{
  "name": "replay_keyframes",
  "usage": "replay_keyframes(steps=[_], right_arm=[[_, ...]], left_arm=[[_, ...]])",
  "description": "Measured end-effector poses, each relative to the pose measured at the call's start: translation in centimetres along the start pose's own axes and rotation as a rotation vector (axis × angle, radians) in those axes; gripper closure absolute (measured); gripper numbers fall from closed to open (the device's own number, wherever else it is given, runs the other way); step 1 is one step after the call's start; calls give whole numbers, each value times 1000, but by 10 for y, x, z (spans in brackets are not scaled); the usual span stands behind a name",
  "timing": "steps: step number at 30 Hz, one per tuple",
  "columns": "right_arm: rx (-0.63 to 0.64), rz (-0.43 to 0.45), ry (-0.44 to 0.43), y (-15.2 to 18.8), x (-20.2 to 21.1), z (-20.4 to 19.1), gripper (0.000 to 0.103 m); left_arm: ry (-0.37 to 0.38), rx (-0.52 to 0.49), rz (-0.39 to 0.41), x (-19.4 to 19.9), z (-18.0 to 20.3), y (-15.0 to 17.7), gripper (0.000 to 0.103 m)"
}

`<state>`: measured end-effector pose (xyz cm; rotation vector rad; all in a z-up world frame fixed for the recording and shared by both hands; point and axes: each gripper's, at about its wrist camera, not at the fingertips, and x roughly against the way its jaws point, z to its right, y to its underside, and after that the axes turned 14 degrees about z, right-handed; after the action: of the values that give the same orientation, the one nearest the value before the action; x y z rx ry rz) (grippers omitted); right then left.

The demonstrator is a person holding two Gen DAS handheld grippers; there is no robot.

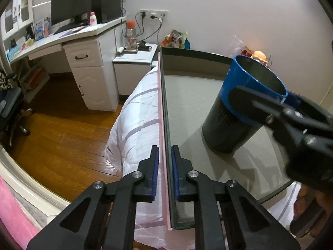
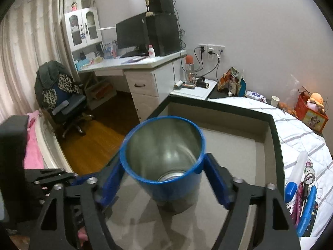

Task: Organize rigid objects
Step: 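Carry the blue cup into the tray box and open the right gripper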

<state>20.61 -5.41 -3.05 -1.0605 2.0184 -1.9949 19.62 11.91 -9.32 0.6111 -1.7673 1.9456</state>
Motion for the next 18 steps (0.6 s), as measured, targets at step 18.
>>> replay_keyframes(steps=[18], right_arm=[[-90, 188, 153, -25, 95, 49, 22]], left_arm=[[-59, -21, -4, 1, 8, -2, 96]])
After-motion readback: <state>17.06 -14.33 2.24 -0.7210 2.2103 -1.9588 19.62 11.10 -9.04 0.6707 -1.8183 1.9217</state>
